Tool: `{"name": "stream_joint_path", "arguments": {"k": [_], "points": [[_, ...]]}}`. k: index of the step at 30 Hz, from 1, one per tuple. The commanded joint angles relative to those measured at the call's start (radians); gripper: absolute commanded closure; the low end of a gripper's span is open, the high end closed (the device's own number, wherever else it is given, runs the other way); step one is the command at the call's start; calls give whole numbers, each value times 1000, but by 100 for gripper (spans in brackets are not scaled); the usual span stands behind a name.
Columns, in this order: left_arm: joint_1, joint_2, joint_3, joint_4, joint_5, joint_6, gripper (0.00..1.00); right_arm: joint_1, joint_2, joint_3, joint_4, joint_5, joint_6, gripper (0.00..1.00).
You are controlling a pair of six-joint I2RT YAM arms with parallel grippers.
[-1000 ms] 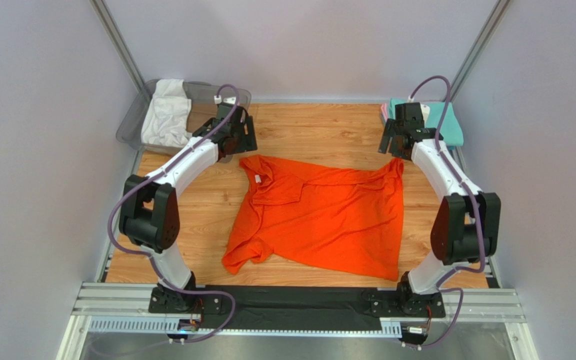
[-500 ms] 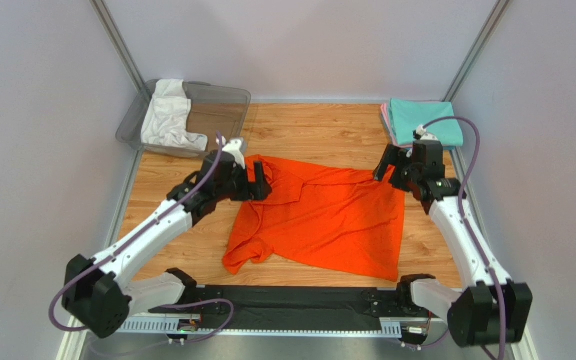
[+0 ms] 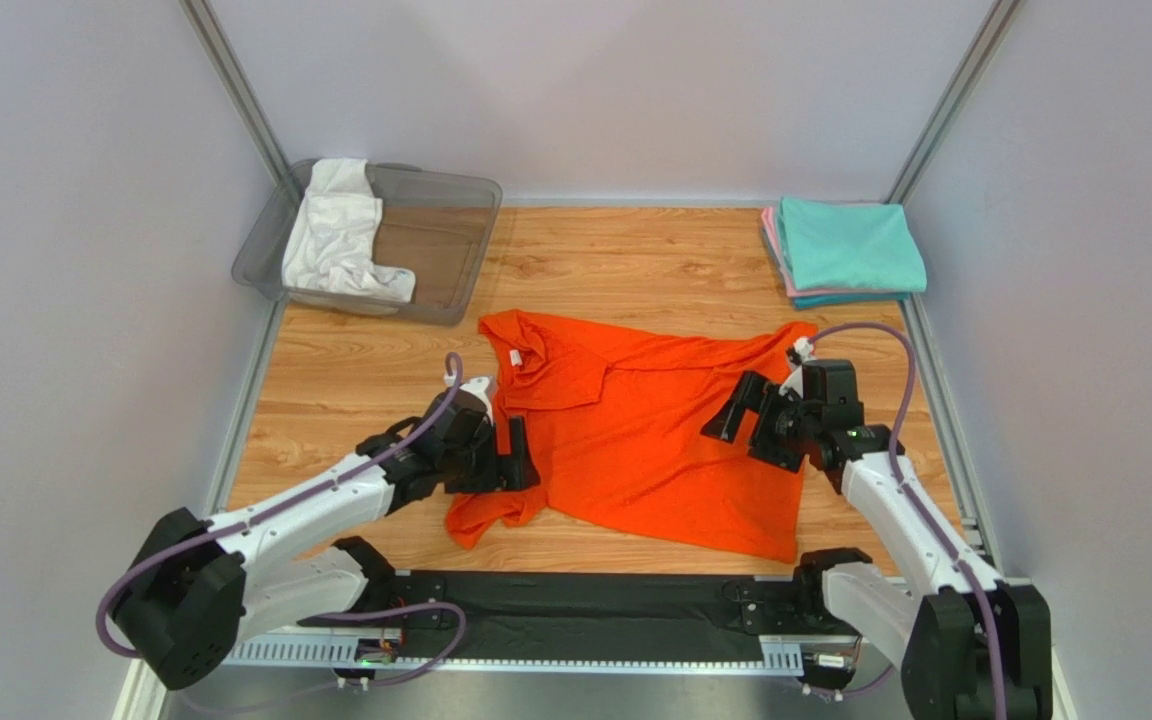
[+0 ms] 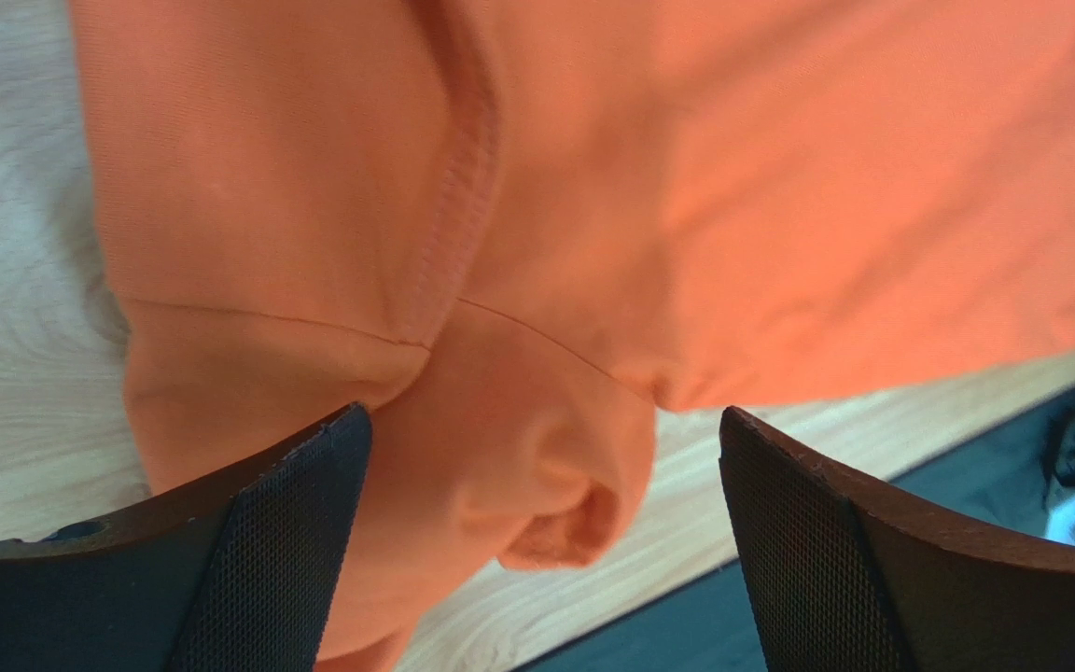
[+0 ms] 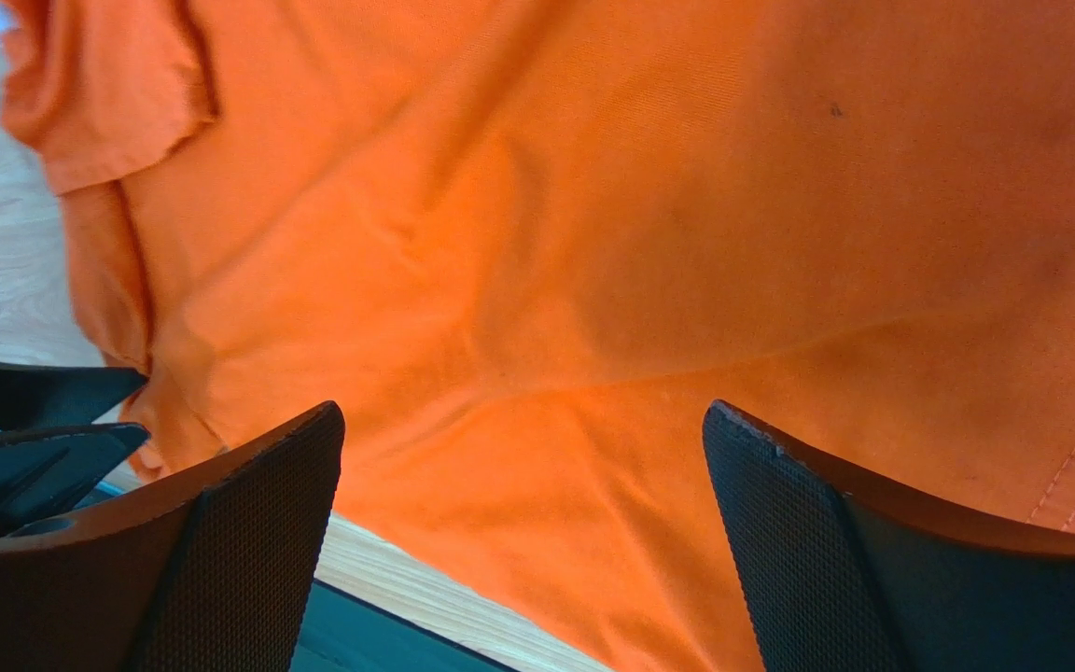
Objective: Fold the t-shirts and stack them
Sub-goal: Flatten the tshirt out
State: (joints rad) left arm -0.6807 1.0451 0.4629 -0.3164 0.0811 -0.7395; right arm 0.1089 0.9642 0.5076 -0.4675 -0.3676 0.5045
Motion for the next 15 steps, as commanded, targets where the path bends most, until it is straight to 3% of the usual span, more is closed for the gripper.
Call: {"name": "stream_joint_path", "arguments": {"k": [1, 7, 15], "points": [[0, 70, 25, 53, -79, -46, 0, 20, 89, 28, 66, 48, -1, 0], [76, 202, 86, 102, -107, -6, 0, 26, 321, 111, 101, 147, -18, 0], [219, 437, 216, 151, 26, 71, 0, 25, 582, 328, 109, 236, -29, 0]]}}
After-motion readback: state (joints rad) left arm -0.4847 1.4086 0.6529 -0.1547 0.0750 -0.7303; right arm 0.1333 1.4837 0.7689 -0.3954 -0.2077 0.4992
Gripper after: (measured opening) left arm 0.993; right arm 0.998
